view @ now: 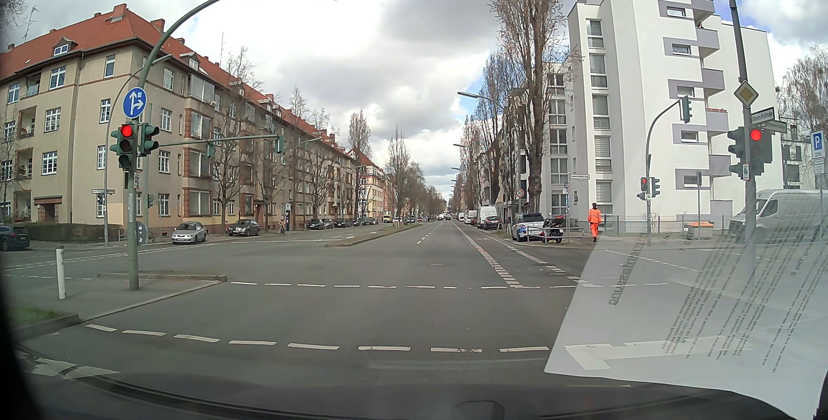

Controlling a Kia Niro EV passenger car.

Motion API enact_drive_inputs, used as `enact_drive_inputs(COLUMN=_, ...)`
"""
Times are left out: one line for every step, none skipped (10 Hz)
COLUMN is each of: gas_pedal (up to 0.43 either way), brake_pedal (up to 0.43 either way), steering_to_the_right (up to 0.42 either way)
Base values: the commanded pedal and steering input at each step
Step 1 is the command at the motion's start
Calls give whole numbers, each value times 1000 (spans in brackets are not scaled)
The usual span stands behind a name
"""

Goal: Follow the waypoints while adhering to traffic rules and regulations

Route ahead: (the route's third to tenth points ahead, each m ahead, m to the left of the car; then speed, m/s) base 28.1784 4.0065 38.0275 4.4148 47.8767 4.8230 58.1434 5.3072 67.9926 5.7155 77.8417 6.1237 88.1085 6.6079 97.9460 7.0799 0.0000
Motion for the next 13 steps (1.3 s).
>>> enact_drive_inputs(gas_pedal=0, brake_pedal=439, steering_to_the_right=-15)
enact_drive_inputs(gas_pedal=0, brake_pedal=439, steering_to_the_right=-15)
enact_drive_inputs(gas_pedal=0, brake_pedal=439, steering_to_the_right=-15)
enact_drive_inputs(gas_pedal=0, brake_pedal=439, steering_to_the_right=-15)
enact_drive_inputs(gas_pedal=0, brake_pedal=439, steering_to_the_right=-15)
enact_drive_inputs(gas_pedal=0, brake_pedal=439, steering_to_the_right=-15)
enact_drive_inputs(gas_pedal=0, brake_pedal=439, steering_to_the_right=-15)
enact_drive_inputs(gas_pedal=0, brake_pedal=439, steering_to_the_right=-15)
enact_drive_inputs(gas_pedal=0, brake_pedal=439, steering_to_the_right=-15)
enact_drive_inputs(gas_pedal=0, brake_pedal=439, steering_to_the_right=-15)
enact_drive_inputs(gas_pedal=0, brake_pedal=439, steering_to_the_right=-15)
enact_drive_inputs(gas_pedal=0, brake_pedal=439, steering_to_the_right=-15)
enact_drive_inputs(gas_pedal=0, brake_pedal=439, steering_to_the_right=-15)
